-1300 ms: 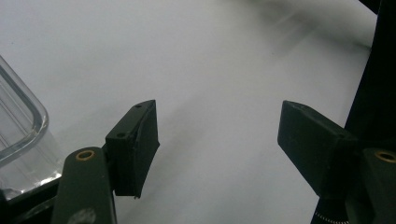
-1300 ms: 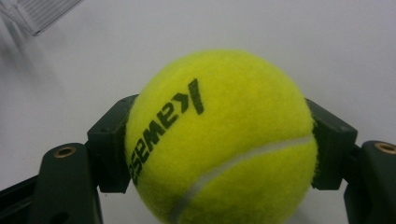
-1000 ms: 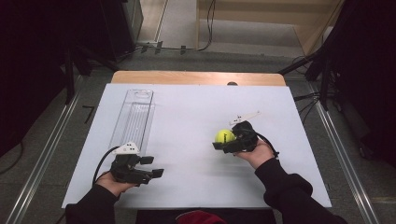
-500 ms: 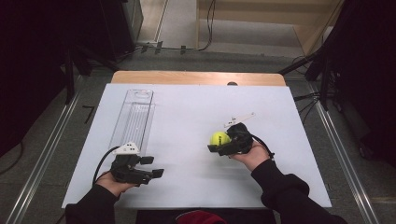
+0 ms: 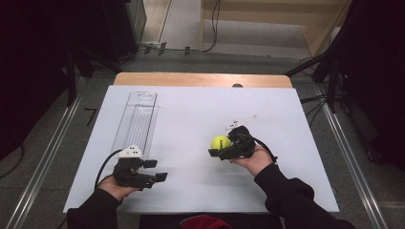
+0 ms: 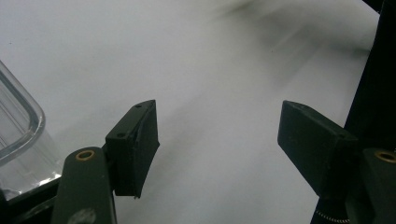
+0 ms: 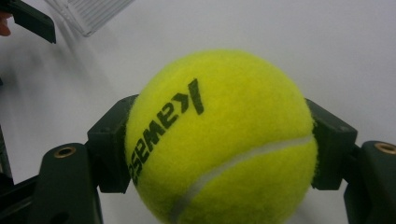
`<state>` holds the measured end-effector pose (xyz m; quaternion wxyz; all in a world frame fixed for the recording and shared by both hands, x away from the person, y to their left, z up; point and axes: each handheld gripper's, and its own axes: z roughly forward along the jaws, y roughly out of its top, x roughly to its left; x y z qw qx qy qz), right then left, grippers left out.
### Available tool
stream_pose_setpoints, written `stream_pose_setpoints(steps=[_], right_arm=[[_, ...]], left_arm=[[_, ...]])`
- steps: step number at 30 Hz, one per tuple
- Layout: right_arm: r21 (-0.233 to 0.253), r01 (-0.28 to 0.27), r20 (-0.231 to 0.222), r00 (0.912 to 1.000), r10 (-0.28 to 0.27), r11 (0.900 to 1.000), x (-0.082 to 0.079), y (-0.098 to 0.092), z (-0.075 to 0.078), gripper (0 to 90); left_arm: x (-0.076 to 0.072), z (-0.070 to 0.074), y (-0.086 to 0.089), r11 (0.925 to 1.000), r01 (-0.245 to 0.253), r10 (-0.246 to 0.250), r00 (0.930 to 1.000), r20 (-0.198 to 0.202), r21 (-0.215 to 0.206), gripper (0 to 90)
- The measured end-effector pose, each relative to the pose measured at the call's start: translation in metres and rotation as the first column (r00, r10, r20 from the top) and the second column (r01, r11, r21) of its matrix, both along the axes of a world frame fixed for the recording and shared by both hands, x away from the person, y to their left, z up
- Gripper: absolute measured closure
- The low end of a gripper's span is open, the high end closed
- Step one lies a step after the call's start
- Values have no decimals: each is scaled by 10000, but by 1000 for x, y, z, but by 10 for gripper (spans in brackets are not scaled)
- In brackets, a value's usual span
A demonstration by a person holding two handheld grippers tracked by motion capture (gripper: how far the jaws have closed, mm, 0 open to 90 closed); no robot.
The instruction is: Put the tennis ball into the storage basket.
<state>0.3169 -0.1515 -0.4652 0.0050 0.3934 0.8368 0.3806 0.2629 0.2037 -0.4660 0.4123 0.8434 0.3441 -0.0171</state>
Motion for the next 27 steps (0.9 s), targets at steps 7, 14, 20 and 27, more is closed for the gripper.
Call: stream_pose_setpoints(steps=[7, 14, 20, 27], right_arm=[[49, -156, -7, 9999, 156, 9999, 1, 9, 2, 234], [119, -204, -5, 9998, 204, 9997, 5, 18, 4, 234], [179, -244, -3, 9997, 244, 9995, 9, 26, 5, 234], [252, -311, 69, 9995, 309, 9992, 12, 34, 9, 234]], left_arm=[[0, 0, 0, 10000, -2, 2, 10000, 8, 3, 297], [0, 0, 0, 10000, -9, 9, 10000, 9, 1, 297], [0, 0, 0, 10000, -12, 12, 10000, 4, -12, 297], [1, 0, 0, 10000, -2, 2, 10000, -12, 38, 297]])
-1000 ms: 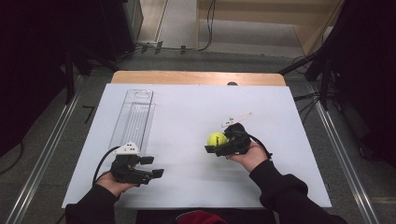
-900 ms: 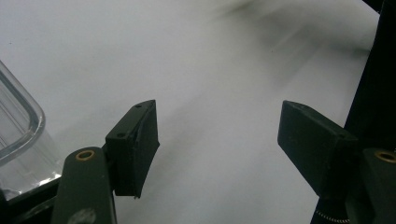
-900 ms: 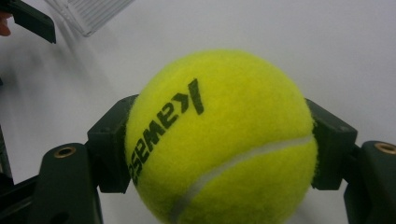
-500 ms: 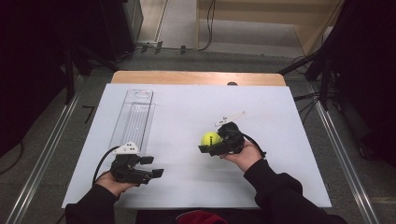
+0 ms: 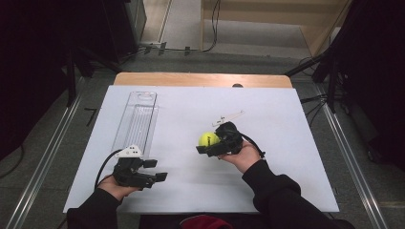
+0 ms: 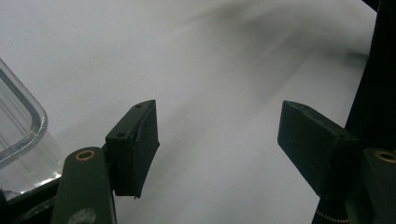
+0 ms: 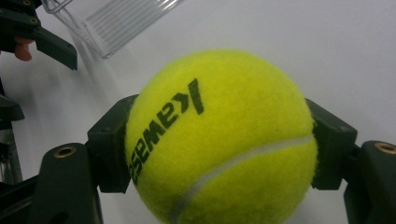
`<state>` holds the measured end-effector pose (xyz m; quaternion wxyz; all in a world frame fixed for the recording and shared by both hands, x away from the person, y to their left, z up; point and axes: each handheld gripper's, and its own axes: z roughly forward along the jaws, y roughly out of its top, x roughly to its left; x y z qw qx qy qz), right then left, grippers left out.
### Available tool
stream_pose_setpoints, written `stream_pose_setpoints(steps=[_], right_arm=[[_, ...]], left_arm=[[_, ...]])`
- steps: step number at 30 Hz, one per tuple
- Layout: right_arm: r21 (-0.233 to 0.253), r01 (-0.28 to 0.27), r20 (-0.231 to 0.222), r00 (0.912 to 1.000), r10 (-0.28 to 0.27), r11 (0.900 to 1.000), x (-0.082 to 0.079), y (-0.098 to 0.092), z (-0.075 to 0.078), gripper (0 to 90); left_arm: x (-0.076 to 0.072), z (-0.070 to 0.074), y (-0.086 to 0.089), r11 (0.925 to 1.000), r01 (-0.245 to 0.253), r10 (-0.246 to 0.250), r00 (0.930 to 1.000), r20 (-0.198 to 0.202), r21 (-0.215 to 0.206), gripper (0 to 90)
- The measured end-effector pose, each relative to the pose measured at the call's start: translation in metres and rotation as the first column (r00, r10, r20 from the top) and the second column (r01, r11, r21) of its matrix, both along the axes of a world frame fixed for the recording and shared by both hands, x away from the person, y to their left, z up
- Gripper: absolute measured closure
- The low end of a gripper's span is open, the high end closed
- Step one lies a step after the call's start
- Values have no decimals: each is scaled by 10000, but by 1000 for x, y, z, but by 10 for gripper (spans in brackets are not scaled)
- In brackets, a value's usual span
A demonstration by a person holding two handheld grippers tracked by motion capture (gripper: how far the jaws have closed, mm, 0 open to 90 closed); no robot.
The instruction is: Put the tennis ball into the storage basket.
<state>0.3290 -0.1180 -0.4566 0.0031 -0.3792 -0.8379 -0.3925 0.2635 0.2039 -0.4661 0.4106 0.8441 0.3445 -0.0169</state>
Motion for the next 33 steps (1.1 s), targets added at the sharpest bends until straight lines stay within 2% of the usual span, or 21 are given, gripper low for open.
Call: stream_pose_setpoints(steps=[16, 24, 33], right_arm=[[-28, -104, -8, 9999, 104, 9999, 8, 16, 6, 234], [-39, -166, -125, 9998, 166, 9999, 14, 22, 8, 235], [129, -276, -150, 9995, 277, 9995, 21, 29, 9, 236]], left_arm=[[1, -1, 1, 9999, -64, 64, 10000, 67, -115, 297], [1, -1, 1, 9999, -86, 86, 10000, -36, -102, 297], [1, -2, 1, 10000, -80, 79, 10000, -57, -47, 286]])
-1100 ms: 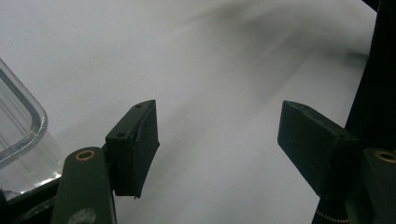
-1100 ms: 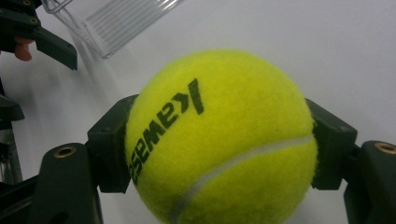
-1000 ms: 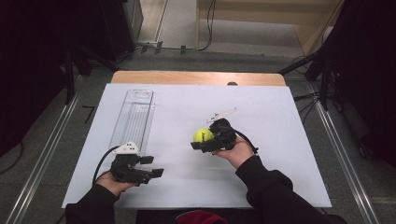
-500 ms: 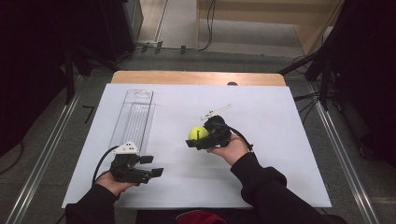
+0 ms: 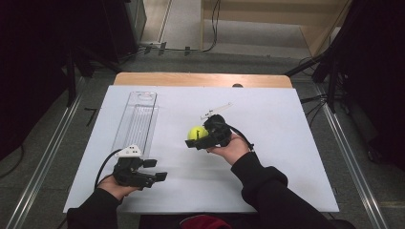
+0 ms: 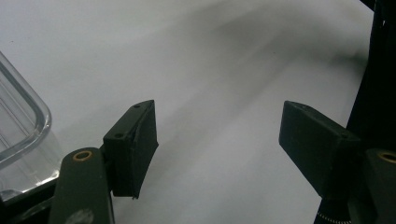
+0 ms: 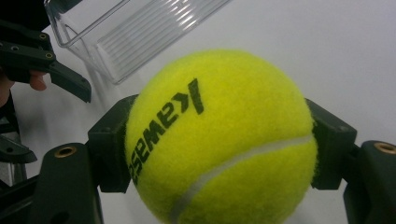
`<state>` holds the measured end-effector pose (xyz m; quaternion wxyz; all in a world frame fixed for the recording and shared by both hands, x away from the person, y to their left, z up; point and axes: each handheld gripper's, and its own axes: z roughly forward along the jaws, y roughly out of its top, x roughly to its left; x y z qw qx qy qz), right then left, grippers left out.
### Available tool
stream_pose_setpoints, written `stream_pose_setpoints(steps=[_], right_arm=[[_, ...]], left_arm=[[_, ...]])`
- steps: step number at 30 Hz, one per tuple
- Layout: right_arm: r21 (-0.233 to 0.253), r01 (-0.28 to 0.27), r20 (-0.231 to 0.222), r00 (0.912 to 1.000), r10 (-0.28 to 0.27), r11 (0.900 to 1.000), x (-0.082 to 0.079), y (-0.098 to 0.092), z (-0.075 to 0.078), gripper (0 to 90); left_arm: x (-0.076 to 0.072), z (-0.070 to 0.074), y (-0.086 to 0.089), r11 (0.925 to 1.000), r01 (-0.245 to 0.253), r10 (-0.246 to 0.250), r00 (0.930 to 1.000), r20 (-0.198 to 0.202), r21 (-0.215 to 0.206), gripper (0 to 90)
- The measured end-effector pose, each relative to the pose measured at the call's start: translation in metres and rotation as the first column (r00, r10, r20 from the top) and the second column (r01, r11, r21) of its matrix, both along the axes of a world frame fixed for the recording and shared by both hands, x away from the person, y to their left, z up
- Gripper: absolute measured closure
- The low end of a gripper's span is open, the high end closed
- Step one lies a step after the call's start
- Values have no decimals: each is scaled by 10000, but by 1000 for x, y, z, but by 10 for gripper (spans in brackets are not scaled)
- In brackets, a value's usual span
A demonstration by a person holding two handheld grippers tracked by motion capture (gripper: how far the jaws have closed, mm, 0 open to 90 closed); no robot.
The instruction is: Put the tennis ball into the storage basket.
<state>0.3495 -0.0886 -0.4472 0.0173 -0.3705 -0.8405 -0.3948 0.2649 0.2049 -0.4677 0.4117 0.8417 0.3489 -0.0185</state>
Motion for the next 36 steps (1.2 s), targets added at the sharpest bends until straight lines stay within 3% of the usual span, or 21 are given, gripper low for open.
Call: stream_pose_setpoints(steps=[36], right_arm=[[150, -126, -127, 9998, 128, 9998, 19, 35, 5, 236]], left_arm=[[0, 1, 1, 9999, -49, 49, 10000, -1, -140, 286]])
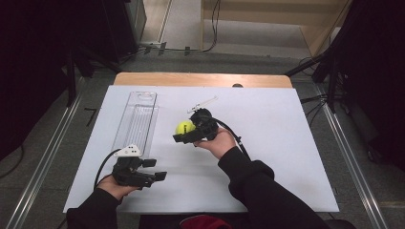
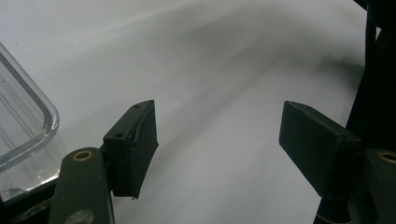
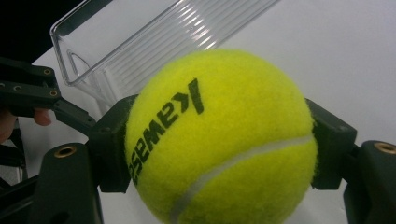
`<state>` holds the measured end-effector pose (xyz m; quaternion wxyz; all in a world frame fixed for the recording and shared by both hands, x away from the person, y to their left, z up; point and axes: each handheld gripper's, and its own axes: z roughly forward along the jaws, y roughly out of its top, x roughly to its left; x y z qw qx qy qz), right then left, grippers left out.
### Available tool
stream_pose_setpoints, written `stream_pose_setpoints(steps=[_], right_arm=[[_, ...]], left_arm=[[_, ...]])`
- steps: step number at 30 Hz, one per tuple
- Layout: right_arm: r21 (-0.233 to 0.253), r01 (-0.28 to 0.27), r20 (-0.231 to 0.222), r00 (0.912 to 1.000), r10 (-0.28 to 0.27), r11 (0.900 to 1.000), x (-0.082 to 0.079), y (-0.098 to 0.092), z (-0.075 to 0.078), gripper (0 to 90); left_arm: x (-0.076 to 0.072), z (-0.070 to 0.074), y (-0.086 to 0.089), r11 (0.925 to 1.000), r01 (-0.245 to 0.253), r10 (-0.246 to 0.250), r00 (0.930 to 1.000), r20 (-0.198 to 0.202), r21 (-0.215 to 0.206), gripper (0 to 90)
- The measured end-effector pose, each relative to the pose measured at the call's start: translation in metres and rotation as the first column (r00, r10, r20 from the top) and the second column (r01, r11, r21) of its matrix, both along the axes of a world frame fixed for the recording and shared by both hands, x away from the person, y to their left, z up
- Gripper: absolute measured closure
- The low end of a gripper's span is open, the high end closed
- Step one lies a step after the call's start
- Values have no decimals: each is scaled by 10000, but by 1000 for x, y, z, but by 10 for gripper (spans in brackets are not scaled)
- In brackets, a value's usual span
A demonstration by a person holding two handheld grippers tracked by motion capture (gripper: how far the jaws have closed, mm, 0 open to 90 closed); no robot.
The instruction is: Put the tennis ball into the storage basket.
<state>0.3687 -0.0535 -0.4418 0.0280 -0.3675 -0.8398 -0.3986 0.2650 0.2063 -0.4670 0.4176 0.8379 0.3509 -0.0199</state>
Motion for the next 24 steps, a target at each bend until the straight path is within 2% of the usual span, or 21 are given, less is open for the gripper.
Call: stream_pose_setpoints(steps=[16, 24], right_arm=[[134, 38, 46, 10000, -38, 9999, 10, 14, 6, 236], [35, 17, 140, 9999, -18, 10000, 16, 24, 9, 236]], left_arm=[[0, 0, 0, 10000, 7, -7, 10000, 29, 33, 286], [0, 0, 1, 10000, 13, -13, 10000, 34, -2, 286]])
